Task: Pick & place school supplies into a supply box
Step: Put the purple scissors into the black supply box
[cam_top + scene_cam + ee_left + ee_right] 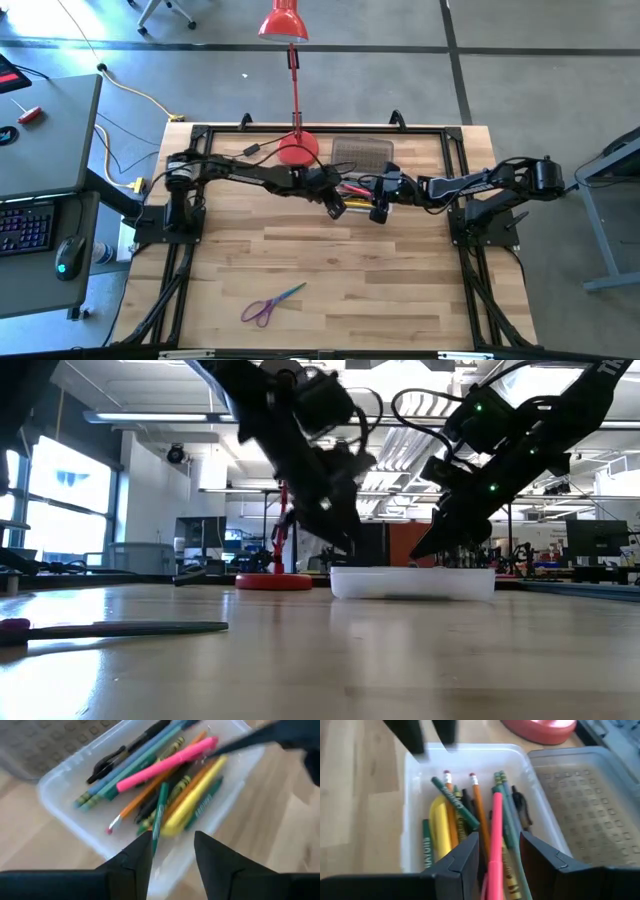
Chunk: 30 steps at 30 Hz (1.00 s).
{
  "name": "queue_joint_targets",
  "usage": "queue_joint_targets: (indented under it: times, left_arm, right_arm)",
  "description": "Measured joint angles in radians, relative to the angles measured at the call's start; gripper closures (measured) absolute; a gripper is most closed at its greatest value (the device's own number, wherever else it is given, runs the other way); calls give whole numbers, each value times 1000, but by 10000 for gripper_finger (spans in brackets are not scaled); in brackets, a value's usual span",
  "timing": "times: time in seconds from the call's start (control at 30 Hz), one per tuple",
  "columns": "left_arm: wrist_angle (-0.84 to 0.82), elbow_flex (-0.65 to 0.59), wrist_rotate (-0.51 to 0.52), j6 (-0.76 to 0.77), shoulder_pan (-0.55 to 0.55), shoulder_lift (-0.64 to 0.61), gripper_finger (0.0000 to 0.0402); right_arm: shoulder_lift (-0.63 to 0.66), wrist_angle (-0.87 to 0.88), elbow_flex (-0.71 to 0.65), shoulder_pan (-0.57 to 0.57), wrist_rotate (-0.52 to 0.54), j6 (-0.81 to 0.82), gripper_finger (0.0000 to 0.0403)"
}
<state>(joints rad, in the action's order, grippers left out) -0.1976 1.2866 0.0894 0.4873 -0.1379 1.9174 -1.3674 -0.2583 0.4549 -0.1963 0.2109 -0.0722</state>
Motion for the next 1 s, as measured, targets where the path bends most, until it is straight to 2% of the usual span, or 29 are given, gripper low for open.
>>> queue_joint_targets:
  times: [0.1, 0.3, 0.4, 0.53, 0.67, 0.8, 1.0]
  left_arm:
    - [-169, 50, -2, -14, 1, -50, 238]
    - [-636, 170, -38, -12, 30, -155, 264]
    - [-824, 196, -99, 18, 91, -187, 274]
    - [-1007, 193, -128, 191, 229, -222, 287]
    - [-1050, 174, -128, 415, 422, -220, 297]
    - [-965, 137, -128, 621, 611, -198, 302]
    - [-916, 105, -128, 912, 795, -158, 302]
  right_arm:
    - [0, -1, 0, 0, 54, -19, 281]
    - [0, 8, 0, 0, 155, -14, 281]
    - [0, 8, 0, 0, 190, -14, 281]
    - [0, 7, 0, 0, 218, -14, 281]
    - [0, 7, 0, 0, 225, -14, 281]
    - [0, 7, 0, 0, 196, -14, 281]
    - [0, 6, 0, 0, 116, -14, 281]
